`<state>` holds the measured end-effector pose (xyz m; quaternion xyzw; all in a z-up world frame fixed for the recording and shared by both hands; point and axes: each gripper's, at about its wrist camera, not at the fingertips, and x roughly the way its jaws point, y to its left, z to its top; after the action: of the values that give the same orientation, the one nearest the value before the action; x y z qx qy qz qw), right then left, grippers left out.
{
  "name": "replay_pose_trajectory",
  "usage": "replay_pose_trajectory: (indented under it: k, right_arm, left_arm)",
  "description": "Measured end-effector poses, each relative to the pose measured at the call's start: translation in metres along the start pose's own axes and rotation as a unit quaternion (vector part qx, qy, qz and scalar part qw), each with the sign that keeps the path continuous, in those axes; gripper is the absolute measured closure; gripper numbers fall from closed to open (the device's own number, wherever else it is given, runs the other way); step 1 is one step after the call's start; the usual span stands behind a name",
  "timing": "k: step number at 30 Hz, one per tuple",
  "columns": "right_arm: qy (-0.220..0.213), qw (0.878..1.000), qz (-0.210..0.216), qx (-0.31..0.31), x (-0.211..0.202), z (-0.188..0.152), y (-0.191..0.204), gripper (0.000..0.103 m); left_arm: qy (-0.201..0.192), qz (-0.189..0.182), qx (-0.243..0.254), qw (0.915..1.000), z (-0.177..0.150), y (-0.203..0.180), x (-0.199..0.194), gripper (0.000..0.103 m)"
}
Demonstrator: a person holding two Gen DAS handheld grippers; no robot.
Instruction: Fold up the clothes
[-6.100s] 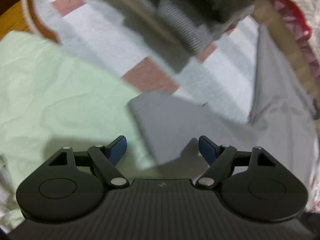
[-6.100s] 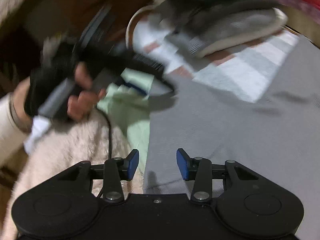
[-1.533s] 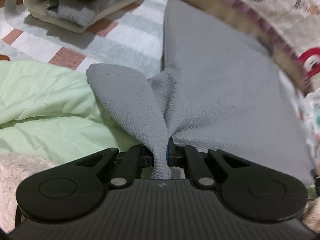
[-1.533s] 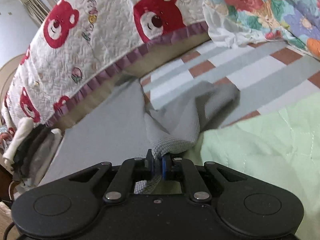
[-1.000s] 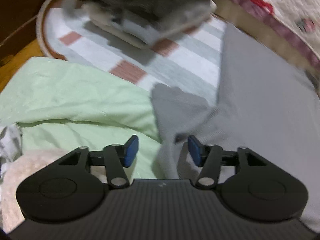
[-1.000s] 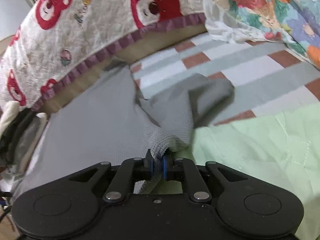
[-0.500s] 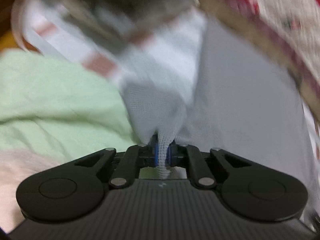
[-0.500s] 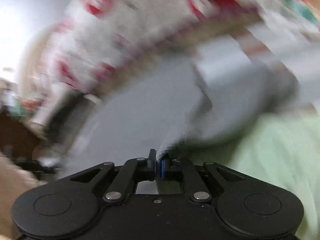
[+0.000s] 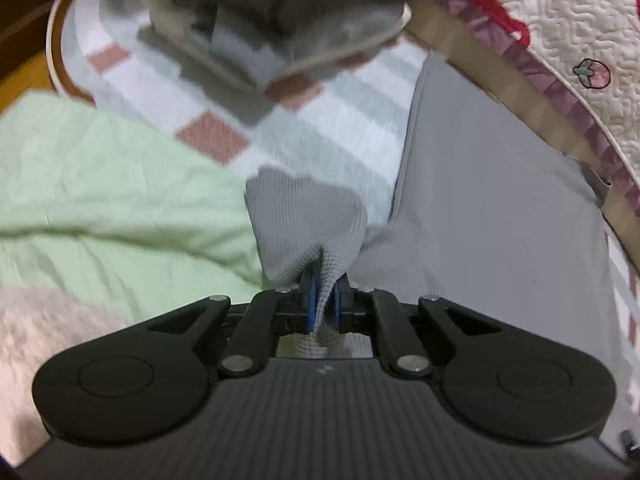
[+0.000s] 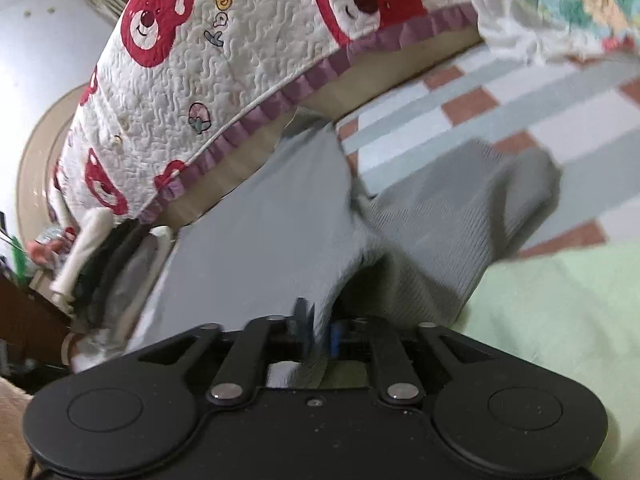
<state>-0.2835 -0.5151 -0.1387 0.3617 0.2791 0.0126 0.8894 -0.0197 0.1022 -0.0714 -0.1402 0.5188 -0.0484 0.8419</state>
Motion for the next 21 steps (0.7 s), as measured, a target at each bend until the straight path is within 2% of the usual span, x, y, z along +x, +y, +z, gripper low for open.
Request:
replay_pose_trajectory:
  k: [1,2,3,4,5,7,8,9,10,11,14,17,18,20,21]
  right_arm:
    - [0.007,1.0,0.013,0.009,0.003,-0.002,0.0,0.064]
    - [0.016,0.999,0.028,0.013,0.004,-0.006,0.0,0.059]
    - [0.031,0.998,0.049,0.007,0.006,-0.009,0.002,0.059]
    - [0.058,0.996,0.069,-0.012,0.01,-0.013,0.006,0.059]
    - [0.083,0.993,0.072,-0.038,0.017,-0.018,0.012,0.059]
    - [0.132,0.984,0.075,-0.091,0.031,-0.027,0.023,0.059]
    - [0.135,0.982,0.077,-0.103,0.033,-0.031,0.026,0.059]
    - [0.137,0.981,0.078,-0.114,0.036,-0.035,0.029,0.06]
    - [0.134,0.98,0.086,-0.123,0.037,-0.038,0.03,0.066]
    - [0.129,0.978,0.092,-0.134,0.037,-0.04,0.032,0.092]
    - [0.13,0.978,0.12,-0.114,0.03,-0.034,0.031,0.093]
    - [0.113,0.983,0.129,-0.066,0.017,-0.032,0.017,0.095]
    - [0.106,0.987,0.109,-0.06,0.016,-0.031,0.015,0.095]
    - [0.093,0.989,0.1,-0.062,0.016,-0.032,0.014,0.095]
    - [0.088,0.988,0.109,-0.063,0.017,-0.031,0.017,0.095]
  left_arm:
    - [0.022,-0.016,-0.004,0.9996,-0.003,0.0,0.003,0.08]
    - [0.043,-0.032,-0.007,0.9985,-0.006,-0.001,0.006,0.064]
    - [0.065,-0.048,-0.011,0.9967,-0.008,-0.001,0.009,0.049]
    - [0.086,-0.064,-0.014,0.9941,-0.011,-0.001,0.011,0.048]
    - [0.102,-0.074,-0.013,0.9919,-0.014,-0.003,0.013,0.048]
    - [0.085,-0.043,0.026,0.9951,-0.024,-0.013,0.007,0.048]
    - [0.076,-0.029,0.043,0.9958,-0.026,-0.016,0.005,0.047]
    - [0.066,-0.015,0.056,0.9961,-0.028,-0.019,0.003,0.043]
    - [0.057,-0.009,0.053,0.9969,-0.028,-0.017,0.003,0.041]
    - [0.05,-0.003,0.049,0.9976,-0.028,-0.015,0.003,0.04]
    - [0.048,-0.011,0.035,0.9982,-0.025,-0.01,0.008,0.039]
    - [0.082,-0.065,0.043,0.9935,-0.022,-0.007,0.019,0.035]
    - [0.086,-0.047,0.045,0.9942,-0.022,-0.008,0.021,0.035]
    - [0.084,-0.015,0.045,0.9953,-0.021,-0.009,0.023,0.035]
    - [0.08,-0.001,0.045,0.9958,-0.02,-0.01,0.025,0.035]
